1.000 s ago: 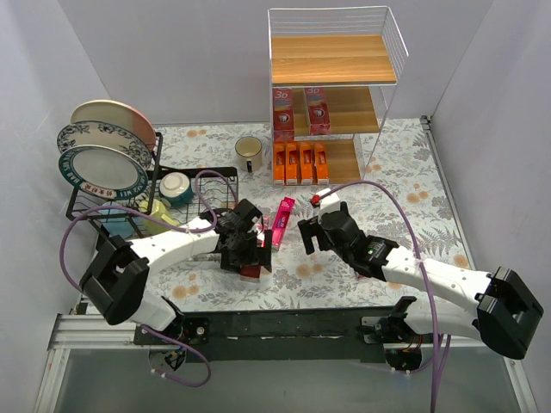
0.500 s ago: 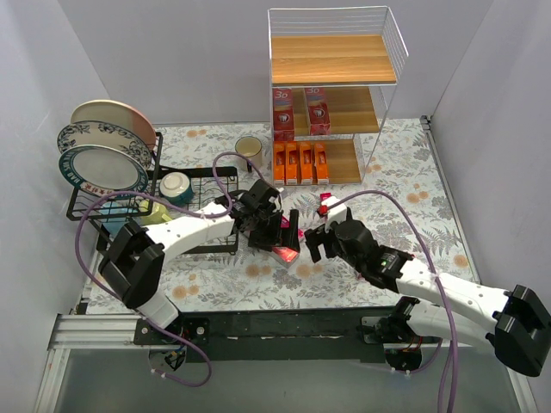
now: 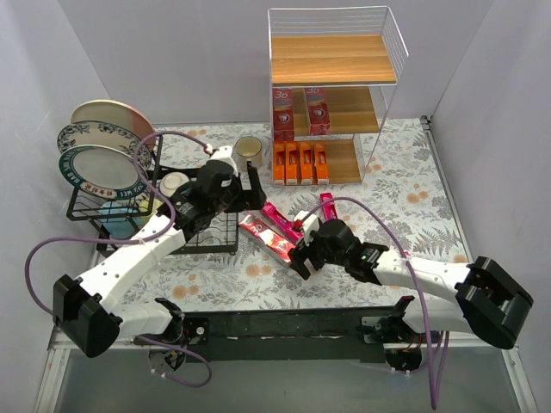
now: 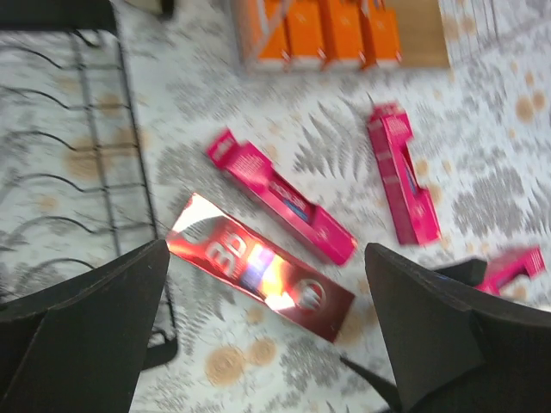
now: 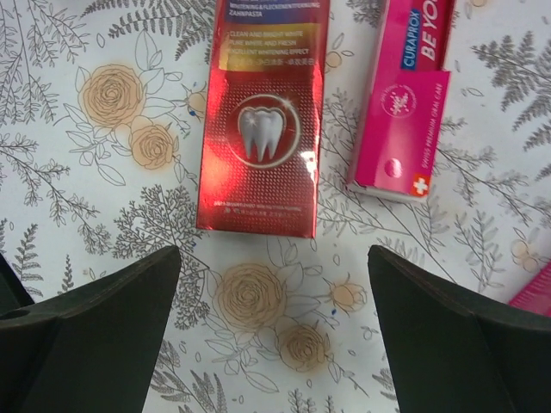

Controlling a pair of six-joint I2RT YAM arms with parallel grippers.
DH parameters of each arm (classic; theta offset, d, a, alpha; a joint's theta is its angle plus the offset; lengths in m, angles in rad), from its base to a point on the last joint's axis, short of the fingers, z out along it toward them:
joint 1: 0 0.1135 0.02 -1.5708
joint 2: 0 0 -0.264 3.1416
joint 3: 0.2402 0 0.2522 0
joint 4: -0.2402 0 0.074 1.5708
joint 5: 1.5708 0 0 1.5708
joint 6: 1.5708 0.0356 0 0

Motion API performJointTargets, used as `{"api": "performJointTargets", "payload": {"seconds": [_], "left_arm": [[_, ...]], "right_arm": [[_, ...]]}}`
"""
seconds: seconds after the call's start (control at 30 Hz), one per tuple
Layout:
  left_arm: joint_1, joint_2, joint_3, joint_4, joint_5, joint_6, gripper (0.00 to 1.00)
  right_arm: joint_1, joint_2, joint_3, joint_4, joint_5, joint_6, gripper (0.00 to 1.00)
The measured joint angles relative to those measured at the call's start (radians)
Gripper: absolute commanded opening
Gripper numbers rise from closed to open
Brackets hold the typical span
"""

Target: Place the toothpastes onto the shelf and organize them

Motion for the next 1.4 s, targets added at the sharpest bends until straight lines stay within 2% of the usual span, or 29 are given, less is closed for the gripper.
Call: {"api": "performJointTargets", "payload": {"seconds": [0.2,0.4,0.6,0.8,0.9,0.93,1.03,1.1,1.17,1.3,1.4], "left_arm": [[0.124,-0.101,-0.102,0.12,-0.103,0.063,0.98],[0.132,-0.213,-0.239,0.275,-0.227,0.133,0.98],[0.137,-0.231,-0.304,0.318,-0.298,0.167,0.98],[0.139,-0.23,-0.304,0.352,-0.325,0.188,0.98],[0.139,-0.23,-0.304,0.355,-0.33,0.193,0.98],[0.139,-0.23,-0.303,0.355,-0.332,0.195,0.98],[0.139,-0.23,-0.304,0.355,-0.335,0.199,0.98],[0.139,-0.231,-0.304,0.355,-0.338,0.201,0.98],[0.139,-0.233,-0.304,0.356,-0.34,0.201,0.98],[0.139,-0.237,-0.304,0.356,-0.34,0.203,0.98],[0.139,-0.242,-0.304,0.358,-0.34,0.203,0.98]], "right_arm": [[0.005,0.133,0.089,0.025,-0.043,-0.003,0.98],[0.028,0.221,0.148,0.053,-0.033,0.0,0.98],[0.064,0.313,0.155,0.056,0.017,0.001,0.93],[0.089,0.352,0.162,0.058,0.085,0.003,0.82],[0.095,0.352,0.162,0.063,0.121,0.005,0.72],[0.097,0.353,0.163,0.063,0.129,0.005,0.65],[0.098,0.352,0.164,0.061,0.146,0.005,0.56],[0.099,0.342,0.164,0.047,0.152,0.005,0.54],[0.098,0.311,0.164,0.002,0.156,0.003,0.5],[0.098,0.194,0.163,-0.109,0.16,0.003,0.36],[0.098,0.085,0.167,-0.185,0.171,0.003,0.34]]}}
